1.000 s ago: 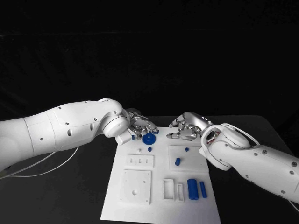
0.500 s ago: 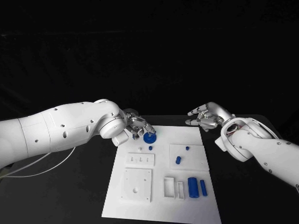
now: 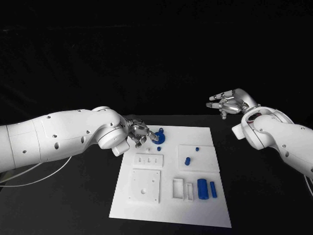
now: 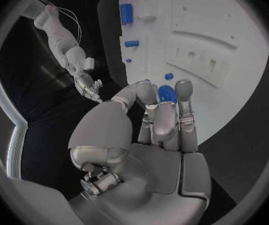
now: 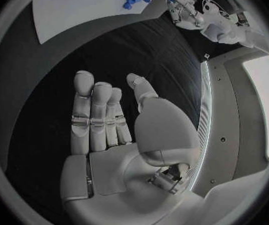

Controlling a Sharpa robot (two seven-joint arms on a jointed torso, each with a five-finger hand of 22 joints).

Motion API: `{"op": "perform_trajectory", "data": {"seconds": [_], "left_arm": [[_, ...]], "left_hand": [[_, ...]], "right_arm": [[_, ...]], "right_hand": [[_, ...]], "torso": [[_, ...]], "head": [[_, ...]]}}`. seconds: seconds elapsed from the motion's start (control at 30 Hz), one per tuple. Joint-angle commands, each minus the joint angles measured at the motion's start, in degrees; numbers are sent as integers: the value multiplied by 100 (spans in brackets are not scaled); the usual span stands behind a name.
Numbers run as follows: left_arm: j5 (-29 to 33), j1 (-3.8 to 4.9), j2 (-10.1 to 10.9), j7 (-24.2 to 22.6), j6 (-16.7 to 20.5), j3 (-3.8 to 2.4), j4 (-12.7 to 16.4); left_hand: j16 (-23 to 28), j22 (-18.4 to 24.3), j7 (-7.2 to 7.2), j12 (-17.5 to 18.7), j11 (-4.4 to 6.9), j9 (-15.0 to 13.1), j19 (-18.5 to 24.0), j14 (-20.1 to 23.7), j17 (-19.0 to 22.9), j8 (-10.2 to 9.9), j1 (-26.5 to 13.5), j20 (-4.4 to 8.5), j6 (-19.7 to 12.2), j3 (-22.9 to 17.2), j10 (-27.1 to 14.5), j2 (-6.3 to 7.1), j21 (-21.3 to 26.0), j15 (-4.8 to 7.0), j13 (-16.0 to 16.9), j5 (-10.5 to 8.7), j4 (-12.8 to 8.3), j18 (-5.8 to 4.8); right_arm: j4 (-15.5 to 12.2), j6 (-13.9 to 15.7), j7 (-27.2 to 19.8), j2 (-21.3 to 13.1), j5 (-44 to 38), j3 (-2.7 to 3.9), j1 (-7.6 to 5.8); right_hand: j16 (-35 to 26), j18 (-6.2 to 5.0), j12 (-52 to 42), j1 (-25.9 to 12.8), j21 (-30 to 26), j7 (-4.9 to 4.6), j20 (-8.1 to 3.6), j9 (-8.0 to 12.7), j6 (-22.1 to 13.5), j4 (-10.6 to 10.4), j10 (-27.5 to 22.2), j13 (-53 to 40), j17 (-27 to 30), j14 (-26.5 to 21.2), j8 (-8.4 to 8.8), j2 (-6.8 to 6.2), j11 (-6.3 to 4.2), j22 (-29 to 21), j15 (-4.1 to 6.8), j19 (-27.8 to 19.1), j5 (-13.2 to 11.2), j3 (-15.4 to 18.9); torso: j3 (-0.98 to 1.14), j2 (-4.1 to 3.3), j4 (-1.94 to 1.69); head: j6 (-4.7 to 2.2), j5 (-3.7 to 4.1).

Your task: Assemble the parts on the task board

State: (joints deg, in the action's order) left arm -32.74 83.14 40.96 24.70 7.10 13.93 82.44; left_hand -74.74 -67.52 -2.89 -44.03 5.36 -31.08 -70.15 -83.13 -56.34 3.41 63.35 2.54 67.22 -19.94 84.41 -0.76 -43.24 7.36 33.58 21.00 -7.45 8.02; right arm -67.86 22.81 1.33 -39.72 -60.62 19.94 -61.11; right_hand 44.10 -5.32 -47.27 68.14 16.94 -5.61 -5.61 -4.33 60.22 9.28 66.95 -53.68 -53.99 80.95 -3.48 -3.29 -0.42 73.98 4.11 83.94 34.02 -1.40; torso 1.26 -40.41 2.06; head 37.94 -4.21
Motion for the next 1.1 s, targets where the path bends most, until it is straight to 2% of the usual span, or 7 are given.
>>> {"op": "perform_trajectory", "data": {"seconds": [0.03,0.23,0.47,0.63,0.93,1.03,1.1], "left_arm": [[-167,-56,33,-90,306,1,102],[-401,-159,101,-71,432,4,249],[-647,-213,136,2,514,5,339],[-838,-259,146,53,518,6,390],[-1292,-354,213,169,471,6,492],[-1340,-382,234,191,453,6,517],[-1362,-399,247,203,446,6,534]], "left_hand": [[-34,-24,642,-57,91,-3069,-4,-12,16,65,-3,-40,1207,25,209,-37,18,8,-38,-18,14,62],[-77,-113,656,-213,98,-3338,-21,-15,5,76,-30,-108,1238,30,203,-49,46,11,-156,-2,29,117],[-109,-198,678,-335,93,-3510,-29,-17,-8,114,-83,-231,1270,14,203,-72,46,5,-215,47,19,223],[-125,-252,685,-406,92,-3593,-38,-18,-11,155,-138,-306,1276,-15,198,-85,42,1,-224,141,-20,291],[-145,-316,693,-481,92,-3657,-47,-21,-11,212,-203,-392,1278,-61,197,-99,35,-2,-222,257,-72,362],[-151,-336,692,-499,92,-3672,-47,-19,-8,226,-234,-420,1272,-83,193,-110,33,-4,-223,260,-93,388],[-157,-368,694,-505,93,-3678,-56,-19,-5,239,-272,-454,1270,-100,194,-167,26,-5,-233,202,-96,419]], "right_arm": [[49,31,-201,25,261,7,-15],[95,23,-213,48,279,12,-30],[148,18,-217,71,292,14,-36],[222,2,-218,103,303,14,-42],[360,-32,-221,154,307,14,-49],[396,-38,-218,164,307,14,-50],[416,-42,-217,172,307,14,-50]], "right_hand": [[-44,-82,30,-71,-130,-22,50,8,-29,55,-36,36,9,12,-12,-5,3,-34,-2,171,41,-12],[-72,-81,25,-101,-210,-23,49,8,-29,91,-43,66,9,18,-13,3,2,-53,-1,188,71,-40],[-82,-82,27,-112,-254,-24,49,9,-35,106,-49,79,6,14,-13,-2,2,-59,-1,188,128,-60],[-93,-83,33,-124,-287,-25,49,10,-40,117,-55,91,7,10,-13,-7,1,-65,-2,188,181,-81],[-116,-86,41,-148,-391,-27,51,10,-44,128,-63,115,11,4,-12,-17,3,-90,-3,183,239,-117],[-124,-87,45,-154,-418,-27,51,10,-43,133,-66,124,14,4,-13,-24,2,-99,-3,185,281,-130],[-127,-87,47,-155,-436,-28,51,10,-46,137,-69,128,14,3,-12,-28,2,-104,-3,184,301,-138]], "torso": [[-3,3,-6],[-3,-1,-4],[11,7,-2],[13,9,-2],[10,8,-3],[5,4,0],[3,3,2]], "head": [[69,-3],[163,-20],[247,-35],[322,-43],[374,-50],[387,-43],[395,-55]]}}
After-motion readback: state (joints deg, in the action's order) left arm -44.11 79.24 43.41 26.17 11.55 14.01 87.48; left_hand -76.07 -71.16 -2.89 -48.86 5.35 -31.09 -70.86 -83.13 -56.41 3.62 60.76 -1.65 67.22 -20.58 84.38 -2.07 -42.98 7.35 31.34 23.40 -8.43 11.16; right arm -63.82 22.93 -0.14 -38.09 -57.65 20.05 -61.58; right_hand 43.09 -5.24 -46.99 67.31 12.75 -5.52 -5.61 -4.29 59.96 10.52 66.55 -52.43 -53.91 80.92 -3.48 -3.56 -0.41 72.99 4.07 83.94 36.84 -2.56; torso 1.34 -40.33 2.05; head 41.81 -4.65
